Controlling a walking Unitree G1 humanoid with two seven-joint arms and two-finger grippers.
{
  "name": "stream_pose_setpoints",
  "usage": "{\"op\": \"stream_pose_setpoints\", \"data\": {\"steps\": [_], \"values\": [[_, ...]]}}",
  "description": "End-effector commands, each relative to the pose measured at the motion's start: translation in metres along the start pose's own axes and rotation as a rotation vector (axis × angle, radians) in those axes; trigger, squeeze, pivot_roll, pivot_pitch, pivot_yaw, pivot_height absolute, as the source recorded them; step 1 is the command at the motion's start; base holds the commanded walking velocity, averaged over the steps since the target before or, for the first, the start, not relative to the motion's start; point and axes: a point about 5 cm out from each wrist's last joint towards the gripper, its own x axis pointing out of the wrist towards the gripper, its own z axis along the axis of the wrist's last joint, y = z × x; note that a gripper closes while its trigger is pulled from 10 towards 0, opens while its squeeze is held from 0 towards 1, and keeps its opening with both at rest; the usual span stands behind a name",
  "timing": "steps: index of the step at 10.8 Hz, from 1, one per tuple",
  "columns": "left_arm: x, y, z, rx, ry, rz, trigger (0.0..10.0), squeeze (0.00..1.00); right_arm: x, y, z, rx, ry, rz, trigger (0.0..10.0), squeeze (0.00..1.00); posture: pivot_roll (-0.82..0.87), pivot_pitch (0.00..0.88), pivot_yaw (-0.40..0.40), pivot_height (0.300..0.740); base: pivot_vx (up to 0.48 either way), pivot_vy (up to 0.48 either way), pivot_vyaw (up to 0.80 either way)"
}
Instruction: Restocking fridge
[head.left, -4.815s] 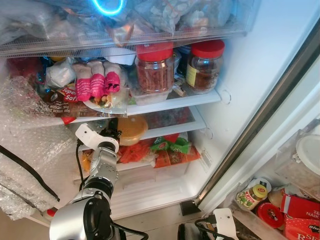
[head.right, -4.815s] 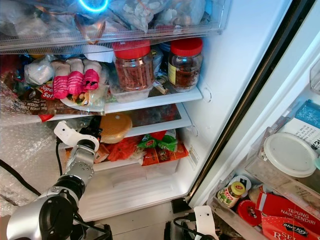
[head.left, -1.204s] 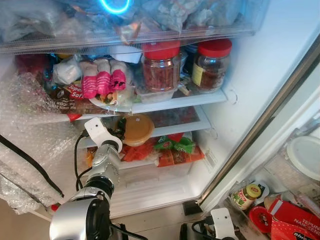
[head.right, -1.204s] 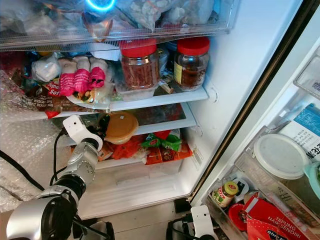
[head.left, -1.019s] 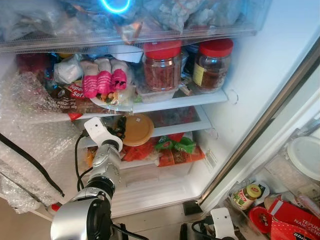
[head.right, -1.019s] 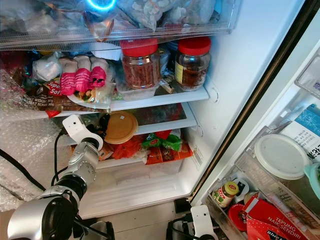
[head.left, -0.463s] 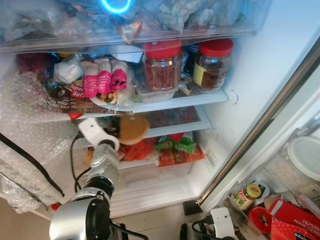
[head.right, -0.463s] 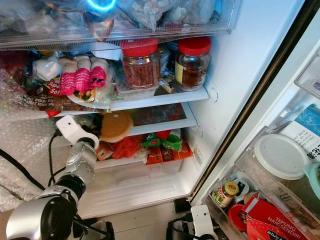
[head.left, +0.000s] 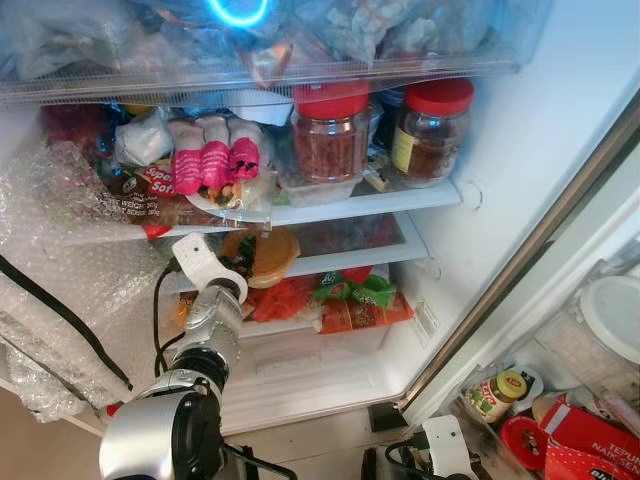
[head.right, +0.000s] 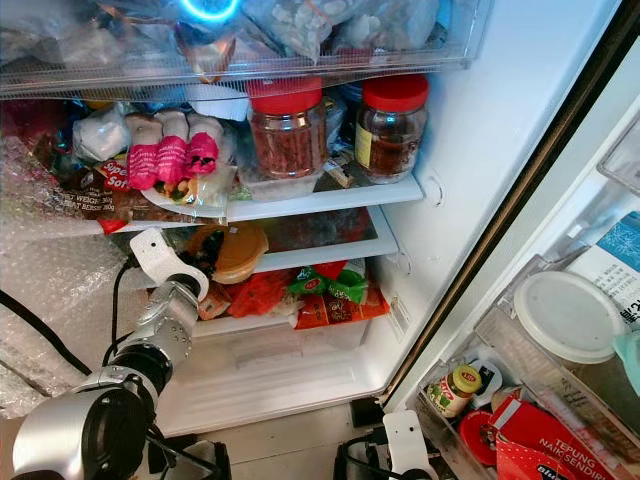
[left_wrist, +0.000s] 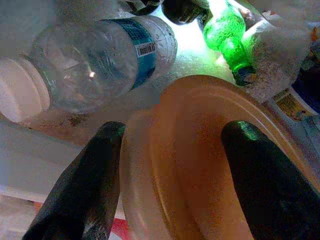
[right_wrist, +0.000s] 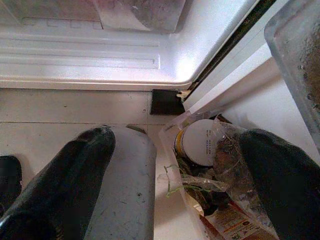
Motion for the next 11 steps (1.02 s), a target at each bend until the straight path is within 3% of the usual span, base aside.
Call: {"op": "stream_pose_setpoints", "data": {"steps": [1,8,10,11], "values": [[0.004,-0.011,0.006,0.016,-0.008,-0.030,0.0,0.00,-0.011,0.009,-0.036,-0.013,0.158,0.038,10.0,0.00,-0.20,0.068,-0.009,0.631,0.000,0.000,0.00],[0.003,-0.004,0.008,-0.010,-0.028,0.010,0.0,0.00,-0.011,0.010,-0.036,-0.014,0.157,0.041,10.0,0.00,-0.20,0.064,-0.007,0.631,0.000,0.000,0.00],[0.002,0.000,0.007,-0.040,-0.029,0.039,0.0,0.00,-0.011,0.010,-0.036,-0.016,0.159,0.043,10.0,0.00,-0.20,0.061,-0.007,0.631,0.000,0.000,0.00],[0.001,0.005,0.008,-0.115,-0.055,0.065,0.0,0.00,-0.011,0.010,-0.036,-0.035,0.162,0.048,10.0,0.00,-0.20,0.058,-0.007,0.631,0.000,0.000,0.00]]}}
